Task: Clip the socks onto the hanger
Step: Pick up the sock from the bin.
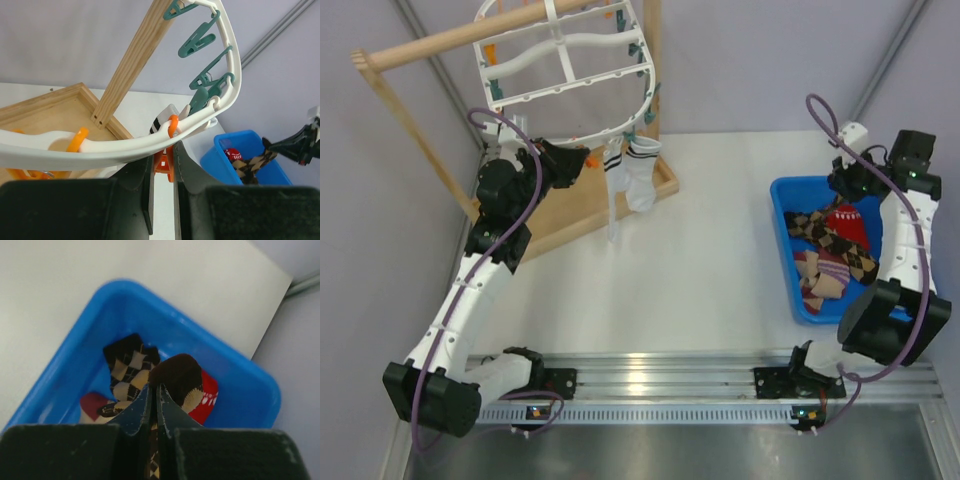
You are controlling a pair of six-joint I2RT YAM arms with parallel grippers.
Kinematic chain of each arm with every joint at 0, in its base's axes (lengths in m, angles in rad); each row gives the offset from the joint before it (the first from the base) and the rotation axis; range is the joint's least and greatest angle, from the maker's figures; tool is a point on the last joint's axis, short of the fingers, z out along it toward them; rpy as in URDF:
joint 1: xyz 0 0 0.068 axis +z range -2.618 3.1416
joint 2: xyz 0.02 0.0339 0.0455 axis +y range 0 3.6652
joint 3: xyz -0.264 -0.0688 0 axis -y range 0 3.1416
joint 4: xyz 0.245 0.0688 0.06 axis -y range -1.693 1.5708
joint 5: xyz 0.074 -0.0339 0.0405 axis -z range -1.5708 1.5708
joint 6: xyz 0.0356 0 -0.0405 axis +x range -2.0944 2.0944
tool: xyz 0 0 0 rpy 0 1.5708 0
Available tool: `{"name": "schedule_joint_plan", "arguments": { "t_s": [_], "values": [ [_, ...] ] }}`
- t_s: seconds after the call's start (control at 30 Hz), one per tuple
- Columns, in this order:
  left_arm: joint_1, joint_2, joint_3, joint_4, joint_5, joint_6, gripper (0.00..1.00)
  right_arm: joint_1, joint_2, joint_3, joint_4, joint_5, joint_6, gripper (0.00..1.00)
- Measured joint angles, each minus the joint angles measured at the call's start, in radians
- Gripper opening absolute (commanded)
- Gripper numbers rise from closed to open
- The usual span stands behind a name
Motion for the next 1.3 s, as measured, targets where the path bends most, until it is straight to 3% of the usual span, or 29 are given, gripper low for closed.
{"name": "schedule_joint_plan", "arguments": {
  "t_s": [0.13,0.27,0.3,0.33,0.37,0.43,0.6,0.8,1.07,1.3],
  "values": [
    [0.0,0.0,0.0,0.0,0.0,0.001,0.0,-0.056,-0.031,-0.177,-0.048,0.092,-0.124,0.0],
    [0.0,0.0,-0.001,0.001,0.0,0.001,0.0,-0.137,-0.031,-0.205,-0.123,0.181,-0.267,0.0],
    [0.0,0.0,-0.002,0.003,0.001,0.001,0.0,-0.153,-0.028,-0.2,-0.141,0.2,-0.303,0.05],
    [0.0,0.0,-0.003,0.004,0.002,0.001,0.0,-0.165,-0.022,-0.189,-0.169,0.218,-0.336,0.41],
    [0.0,0.001,-0.004,0.006,0.004,0.001,0.0,-0.172,-0.012,-0.172,-0.201,0.228,-0.357,0.56],
    [0.001,0.002,-0.004,0.007,0.005,0.0,0.0,-0.177,0.024,-0.13,-0.254,0.23,-0.39,0.68],
    [0.001,0.003,-0.005,0.01,0.007,0.0,0.0,-0.148,0.062,-0.106,-0.27,0.159,-0.371,0.62],
    [0.001,0.003,-0.005,0.01,0.007,0.0,0.0,0.013,0.087,-0.146,-0.203,0.102,-0.31,0.51],
    [0.003,0.003,-0.01,0.011,0.006,0.0,0.0,0.073,0.276,-0.21,-0.047,0.087,-0.253,0.52],
    [0.006,0.003,-0.01,0.01,0.007,0.001,0.0,0.085,0.34,-0.233,0.06,0.096,-0.247,0.5]
  ]
}}
